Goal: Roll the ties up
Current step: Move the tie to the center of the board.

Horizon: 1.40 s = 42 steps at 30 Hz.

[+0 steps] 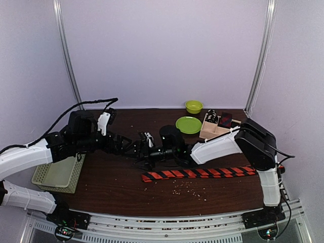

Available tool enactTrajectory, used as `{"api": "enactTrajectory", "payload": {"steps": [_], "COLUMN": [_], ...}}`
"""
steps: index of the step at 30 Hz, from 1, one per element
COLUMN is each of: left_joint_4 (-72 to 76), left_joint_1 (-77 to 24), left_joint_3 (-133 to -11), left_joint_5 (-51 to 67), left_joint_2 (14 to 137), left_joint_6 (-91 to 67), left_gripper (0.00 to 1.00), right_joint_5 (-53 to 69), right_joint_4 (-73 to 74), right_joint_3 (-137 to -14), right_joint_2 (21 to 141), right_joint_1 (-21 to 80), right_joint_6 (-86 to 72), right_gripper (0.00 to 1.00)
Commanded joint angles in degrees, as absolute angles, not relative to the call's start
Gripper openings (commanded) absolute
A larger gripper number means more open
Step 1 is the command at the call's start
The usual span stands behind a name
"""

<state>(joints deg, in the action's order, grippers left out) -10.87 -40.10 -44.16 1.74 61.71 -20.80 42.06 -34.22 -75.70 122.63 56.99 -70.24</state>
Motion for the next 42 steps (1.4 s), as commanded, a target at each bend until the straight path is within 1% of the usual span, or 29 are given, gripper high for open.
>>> {"api": "enactTrajectory", "payload": {"steps": [1, 7, 12, 16, 20, 31, 35, 42], "left_joint_4": [-9.80, -9.71, -10.43, -10.63, -10.55, -11.27, -11.83, -11.59], "left_joint_1": [-39.81, -39.81, -39.88, -39.84, -39.82, -39.81, -39.82, -39.81], "left_joint_3": [-45.11, -44.24, -44.25, -44.34, -44.46, -43.51, -43.76, -43.21], "left_joint_5": [1.09, 1.19, 1.01, 1.38, 1.40, 0.34, 0.05, 0.55], "left_joint_2": [61.81, 61.22, 60.57, 60.21, 60.24, 59.37, 59.29, 59.67], "left_joint_6": [-19.96, -20.09, -20.06, -20.04, -20.04, -19.78, -19.69, -19.45], "left_gripper": [0.98, 0.98, 0.98, 0.98, 0.98, 0.98, 0.98, 0.98], "right_joint_5": [40.62, 40.70, 41.01, 40.95, 41.07, 40.72, 40.66, 41.07], "right_joint_4": [-32.56, -38.44, -41.58, -41.73, -40.52, -42.95, -43.22, -44.57], "right_joint_3": [-78.48, -79.32, -78.18, -78.97, -82.48, -85.47, -83.79, -74.65], "right_joint_2": [128.56, 133.78, 134.40, 131.49, 130.75, 137.85, 138.54, 134.96], "right_joint_1": [58.07, 58.50, 58.92, 59.34, 59.63, 60.21, 60.08, 58.41], "right_joint_6": [-70.84, -74.30, -77.10, -77.94, -78.51, -81.64, -81.31, -78.46], "right_gripper": [1.00, 0.99, 1.00, 1.00, 1.00, 0.99, 1.00, 1.00]}}
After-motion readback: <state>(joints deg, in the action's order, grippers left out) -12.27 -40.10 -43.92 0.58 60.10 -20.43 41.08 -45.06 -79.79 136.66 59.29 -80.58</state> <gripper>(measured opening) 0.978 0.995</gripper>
